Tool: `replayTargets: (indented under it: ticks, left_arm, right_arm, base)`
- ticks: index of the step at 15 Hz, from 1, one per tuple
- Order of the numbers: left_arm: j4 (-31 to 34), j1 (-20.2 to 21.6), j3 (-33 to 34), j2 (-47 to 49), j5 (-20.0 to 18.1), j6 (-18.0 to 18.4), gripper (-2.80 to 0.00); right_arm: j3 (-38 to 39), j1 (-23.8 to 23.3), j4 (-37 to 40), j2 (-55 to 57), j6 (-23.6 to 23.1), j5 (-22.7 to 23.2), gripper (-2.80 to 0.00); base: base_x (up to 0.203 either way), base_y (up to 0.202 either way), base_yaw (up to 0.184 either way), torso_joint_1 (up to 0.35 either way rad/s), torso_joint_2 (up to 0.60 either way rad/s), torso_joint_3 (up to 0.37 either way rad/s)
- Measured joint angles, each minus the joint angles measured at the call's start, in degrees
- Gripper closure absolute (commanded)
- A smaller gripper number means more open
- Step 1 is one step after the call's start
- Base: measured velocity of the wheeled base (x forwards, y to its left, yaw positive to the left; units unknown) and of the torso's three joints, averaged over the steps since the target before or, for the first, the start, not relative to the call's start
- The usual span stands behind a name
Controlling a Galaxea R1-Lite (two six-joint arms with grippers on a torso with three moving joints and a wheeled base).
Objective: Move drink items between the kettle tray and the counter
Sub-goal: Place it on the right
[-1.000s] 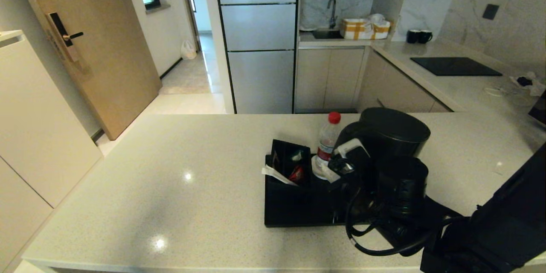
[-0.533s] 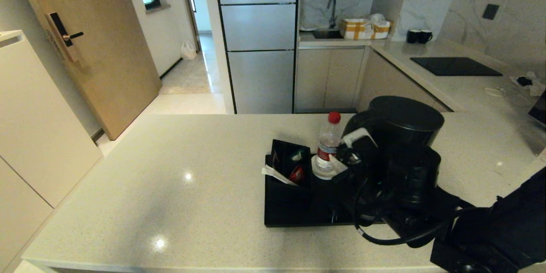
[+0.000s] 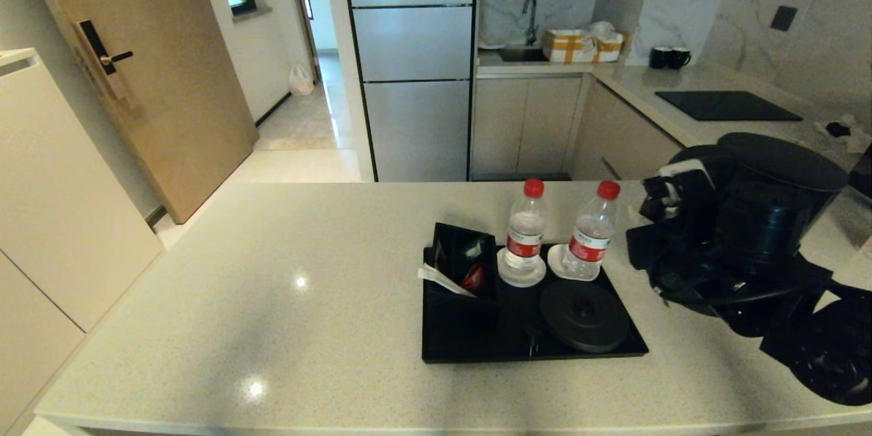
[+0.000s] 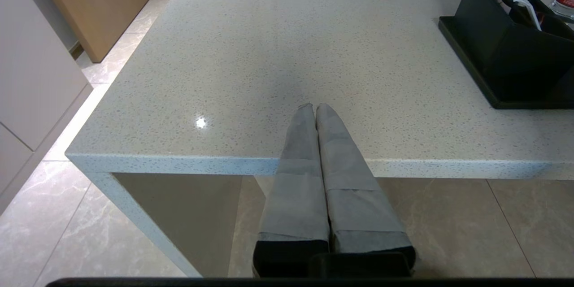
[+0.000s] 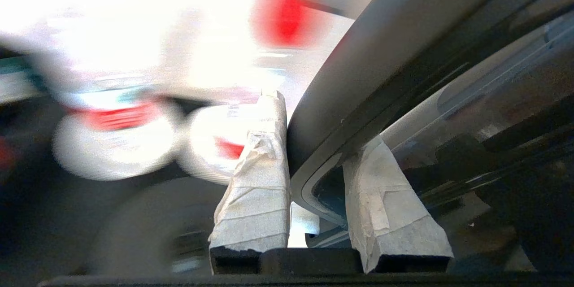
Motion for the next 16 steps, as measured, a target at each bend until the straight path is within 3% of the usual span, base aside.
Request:
replayTargets:
  ticks: [7, 11, 16]
  left_arm:
    - [0.0, 0.0, 0.0, 0.0, 0.0, 0.0, 0.00]
    - [0.0, 0.0, 0.0, 0.0, 0.0, 0.0, 0.00]
    - [0.0, 0.0, 0.0, 0.0, 0.0, 0.0, 0.00]
  right_arm:
    - [-1.0, -17.8, 0.0, 0.8, -1.2, 4.0, 0.00]
    - [-8.3, -25.3, 0.3, 6.7, -1.8, 4.3, 0.00]
    - [-20.3, -30.3, 3.1, 16.7, -2.1, 3.7, 0.00]
  base:
    - [0.000, 0.000, 0.000, 0.000, 0.00, 0.000]
    - [0.000, 0.000, 0.000, 0.000, 0.00, 0.000]
    - [0.000, 0.000, 0.000, 0.000, 0.00, 0.000]
